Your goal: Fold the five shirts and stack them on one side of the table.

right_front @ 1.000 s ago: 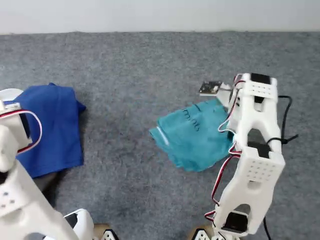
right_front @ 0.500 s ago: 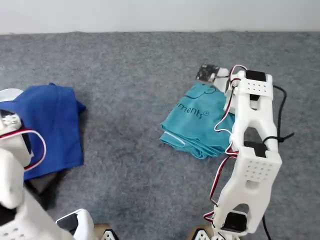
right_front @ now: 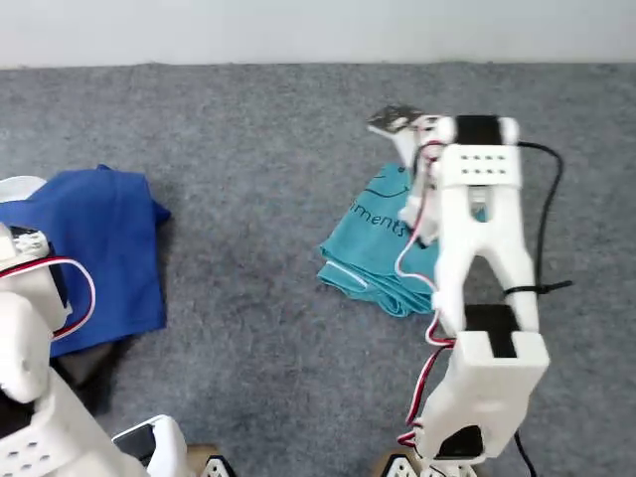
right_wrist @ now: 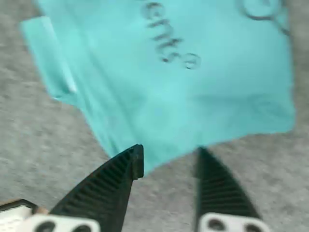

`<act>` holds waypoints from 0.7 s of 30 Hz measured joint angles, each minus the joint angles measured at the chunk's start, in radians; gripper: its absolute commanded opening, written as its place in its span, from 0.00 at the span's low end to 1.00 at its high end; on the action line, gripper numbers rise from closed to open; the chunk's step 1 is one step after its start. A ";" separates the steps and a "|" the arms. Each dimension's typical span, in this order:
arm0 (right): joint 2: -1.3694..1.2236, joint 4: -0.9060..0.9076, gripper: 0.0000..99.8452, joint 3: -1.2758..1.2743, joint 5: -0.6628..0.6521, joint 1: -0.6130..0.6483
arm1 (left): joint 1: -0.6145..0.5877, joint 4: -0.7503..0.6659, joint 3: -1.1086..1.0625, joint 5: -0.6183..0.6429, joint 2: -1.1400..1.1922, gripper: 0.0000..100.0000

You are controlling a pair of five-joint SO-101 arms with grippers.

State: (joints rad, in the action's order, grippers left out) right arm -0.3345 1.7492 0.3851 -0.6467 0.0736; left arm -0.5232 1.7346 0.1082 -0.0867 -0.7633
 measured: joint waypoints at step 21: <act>0.018 -0.273 0.01 -0.543 0.298 0.077 | 0.000 0.000 0.000 0.000 0.002 0.01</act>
State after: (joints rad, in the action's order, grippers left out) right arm -0.3161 1.4760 -0.1580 -0.3491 0.1504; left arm -0.5232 1.7346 0.1082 -0.0867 -0.7618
